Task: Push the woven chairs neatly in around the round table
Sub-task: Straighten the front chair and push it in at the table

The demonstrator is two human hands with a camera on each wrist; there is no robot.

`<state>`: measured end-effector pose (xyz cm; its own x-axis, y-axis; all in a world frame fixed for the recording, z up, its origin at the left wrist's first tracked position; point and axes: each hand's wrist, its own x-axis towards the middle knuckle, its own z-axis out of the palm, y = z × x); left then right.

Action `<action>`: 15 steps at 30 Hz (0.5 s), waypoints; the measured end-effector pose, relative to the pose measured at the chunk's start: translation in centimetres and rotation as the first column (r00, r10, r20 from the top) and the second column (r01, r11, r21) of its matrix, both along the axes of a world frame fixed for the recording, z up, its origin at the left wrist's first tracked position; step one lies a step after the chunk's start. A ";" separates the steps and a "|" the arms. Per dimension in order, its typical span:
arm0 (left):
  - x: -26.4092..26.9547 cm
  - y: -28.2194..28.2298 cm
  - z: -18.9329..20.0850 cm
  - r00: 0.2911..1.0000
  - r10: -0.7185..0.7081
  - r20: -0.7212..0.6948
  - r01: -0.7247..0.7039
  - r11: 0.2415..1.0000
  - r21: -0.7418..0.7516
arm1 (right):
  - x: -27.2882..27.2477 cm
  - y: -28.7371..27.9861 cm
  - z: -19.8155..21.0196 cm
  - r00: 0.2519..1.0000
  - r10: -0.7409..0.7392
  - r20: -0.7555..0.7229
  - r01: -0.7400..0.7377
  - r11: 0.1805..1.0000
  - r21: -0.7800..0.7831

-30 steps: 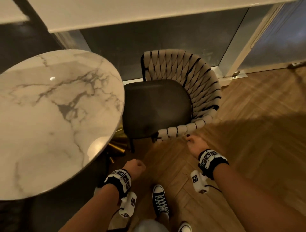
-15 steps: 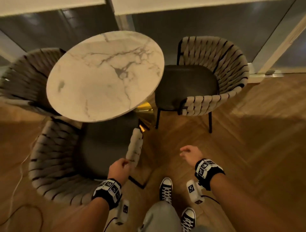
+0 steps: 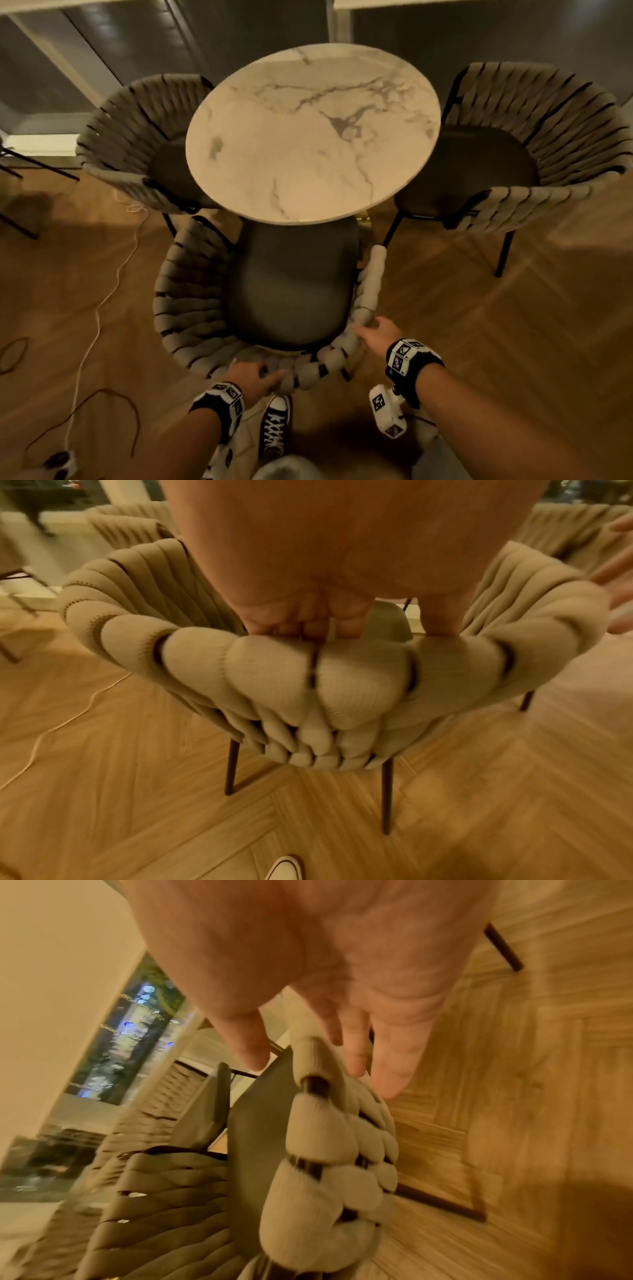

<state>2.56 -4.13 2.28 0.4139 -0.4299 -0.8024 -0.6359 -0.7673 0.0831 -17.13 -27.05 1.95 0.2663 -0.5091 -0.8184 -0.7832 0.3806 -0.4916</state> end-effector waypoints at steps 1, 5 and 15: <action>1.5 0.8 -0.1 0.996 -0.092 0.005 0.092 0.995 0.032 | 0.9 1.1 -1.2 0.998 -0.069 0.003 0.069 0.998 -0.011; 9.7 4.5 -1.3 0.927 -0.373 0.046 0.369 0.926 0.083 | 5.5 6.2 -1.9 0.911 -0.405 -0.076 0.395 0.911 -0.118; 21.6 8.1 -3.2 0.593 -0.746 0.303 0.799 0.592 -0.106 | 10.1 12.2 -1.5 0.656 -0.754 -0.036 0.740 0.653 -0.162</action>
